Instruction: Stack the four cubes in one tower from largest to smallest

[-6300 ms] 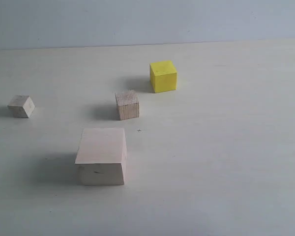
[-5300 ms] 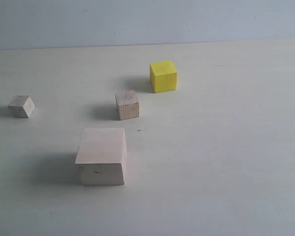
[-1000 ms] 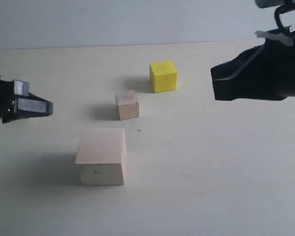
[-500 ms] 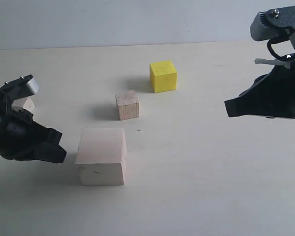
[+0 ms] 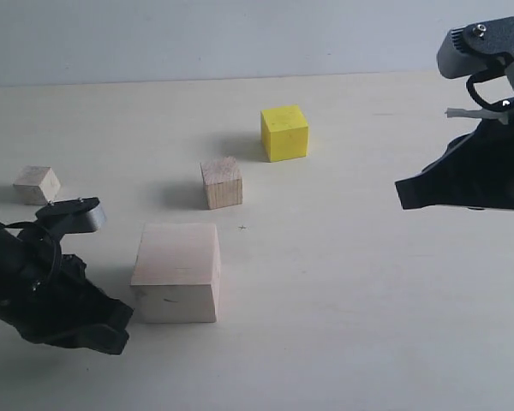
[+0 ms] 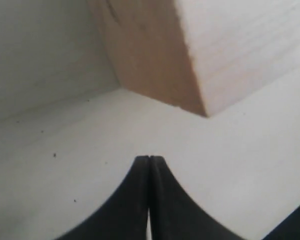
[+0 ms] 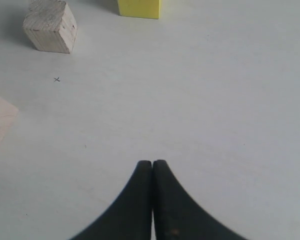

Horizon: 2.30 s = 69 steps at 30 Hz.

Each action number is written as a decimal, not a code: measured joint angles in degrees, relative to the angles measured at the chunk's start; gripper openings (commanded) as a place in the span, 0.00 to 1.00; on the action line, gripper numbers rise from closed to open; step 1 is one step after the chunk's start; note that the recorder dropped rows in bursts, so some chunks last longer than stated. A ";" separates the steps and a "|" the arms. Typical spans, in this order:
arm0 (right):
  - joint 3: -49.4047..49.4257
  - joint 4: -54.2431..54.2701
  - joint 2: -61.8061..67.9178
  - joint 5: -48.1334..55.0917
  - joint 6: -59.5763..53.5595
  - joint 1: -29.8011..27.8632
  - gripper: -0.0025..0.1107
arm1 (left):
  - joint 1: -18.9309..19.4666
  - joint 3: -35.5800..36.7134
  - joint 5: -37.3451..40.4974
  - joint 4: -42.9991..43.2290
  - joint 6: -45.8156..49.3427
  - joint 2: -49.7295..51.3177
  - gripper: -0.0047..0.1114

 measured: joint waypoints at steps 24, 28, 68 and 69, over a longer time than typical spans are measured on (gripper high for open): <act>0.00 -0.13 0.00 -0.83 0.17 0.00 0.02 | -0.03 0.00 -0.52 -6.60 13.43 2.74 0.47; 0.00 -0.13 0.00 -0.83 0.17 0.00 0.02 | -0.03 0.00 -4.60 -7.19 17.12 2.74 0.45; 0.00 -0.14 0.00 -0.25 0.17 0.00 0.02 | -7.16 -9.12 -17.56 -22.45 31.86 8.81 0.53; 0.00 -0.14 0.00 0.02 0.17 0.00 0.02 | -7.27 -9.41 -17.28 -22.70 31.86 9.27 0.53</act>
